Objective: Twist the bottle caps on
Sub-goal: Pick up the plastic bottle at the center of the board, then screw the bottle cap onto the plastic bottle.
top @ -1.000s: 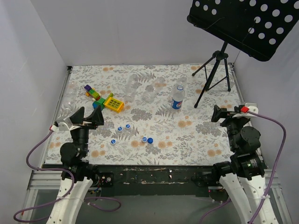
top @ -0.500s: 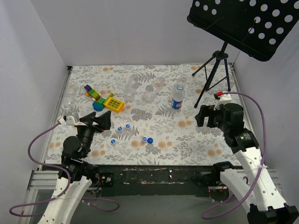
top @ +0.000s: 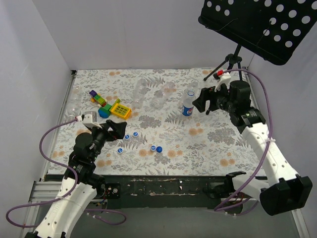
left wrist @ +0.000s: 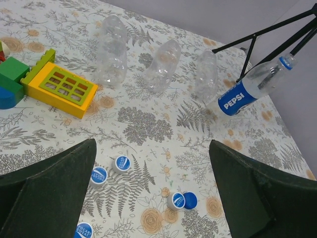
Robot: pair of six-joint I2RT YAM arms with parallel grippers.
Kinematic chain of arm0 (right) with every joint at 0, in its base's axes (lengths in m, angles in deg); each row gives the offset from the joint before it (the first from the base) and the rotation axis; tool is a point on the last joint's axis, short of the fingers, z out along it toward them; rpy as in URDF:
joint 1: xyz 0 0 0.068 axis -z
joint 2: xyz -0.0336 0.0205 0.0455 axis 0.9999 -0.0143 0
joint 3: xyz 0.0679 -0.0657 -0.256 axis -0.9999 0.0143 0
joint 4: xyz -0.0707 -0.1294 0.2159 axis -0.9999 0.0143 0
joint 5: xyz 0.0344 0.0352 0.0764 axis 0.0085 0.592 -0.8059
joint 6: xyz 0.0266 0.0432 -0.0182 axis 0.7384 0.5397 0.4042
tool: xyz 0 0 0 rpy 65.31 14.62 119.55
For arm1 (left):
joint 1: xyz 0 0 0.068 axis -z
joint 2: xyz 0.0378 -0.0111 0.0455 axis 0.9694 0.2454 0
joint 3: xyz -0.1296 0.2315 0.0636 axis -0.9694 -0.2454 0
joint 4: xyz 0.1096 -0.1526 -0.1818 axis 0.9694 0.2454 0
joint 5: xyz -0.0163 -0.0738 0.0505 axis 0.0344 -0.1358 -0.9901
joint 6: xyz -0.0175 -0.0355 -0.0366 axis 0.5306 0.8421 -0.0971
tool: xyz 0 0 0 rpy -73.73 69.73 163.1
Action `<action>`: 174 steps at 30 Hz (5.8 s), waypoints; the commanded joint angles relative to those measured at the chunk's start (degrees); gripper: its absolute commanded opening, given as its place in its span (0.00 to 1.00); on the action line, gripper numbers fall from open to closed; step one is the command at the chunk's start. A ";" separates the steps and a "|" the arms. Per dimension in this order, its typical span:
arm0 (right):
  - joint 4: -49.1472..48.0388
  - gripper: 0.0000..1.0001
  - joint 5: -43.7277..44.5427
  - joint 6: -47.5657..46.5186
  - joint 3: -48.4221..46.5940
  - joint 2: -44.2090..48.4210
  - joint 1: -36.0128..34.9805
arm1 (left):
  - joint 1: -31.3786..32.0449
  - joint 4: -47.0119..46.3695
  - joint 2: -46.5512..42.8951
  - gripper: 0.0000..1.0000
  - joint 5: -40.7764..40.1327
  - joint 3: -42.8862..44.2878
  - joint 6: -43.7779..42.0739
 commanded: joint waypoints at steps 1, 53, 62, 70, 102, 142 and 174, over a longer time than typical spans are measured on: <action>-2.17 0.88 -0.98 -2.83 -8.48 -5.15 -2.09 | 0.09 -0.26 0.57 0.98 3.89 2.32 -2.06; -0.13 0.01 -8.61 -12.59 -13.86 -3.33 -18.26 | 3.96 -22.92 31.49 0.98 42.72 18.57 -22.97; -6.29 0.01 -14.94 -10.83 -9.55 0.55 -21.51 | 7.91 -32.33 37.31 0.98 53.46 18.14 -28.25; -9.71 0.01 -17.32 -9.87 -8.59 -1.12 -25.82 | 8.09 -42.27 35.55 0.98 55.92 10.93 -25.18; -14.03 0.02 -15.22 -9.70 -6.12 -2.44 -31.18 | 8.88 -42.72 38.36 0.59 58.14 10.49 -19.46; 25.88 0.81 19.50 -6.61 -21.50 -40.40 -46.56 | -1.23 -21.80 31.68 0.43 -10.25 15.06 -20.34; 25.17 0.48 22.05 -5.21 -26.95 -53.60 -47.36 | -1.23 -22.15 31.07 0.44 -8.15 15.15 -20.96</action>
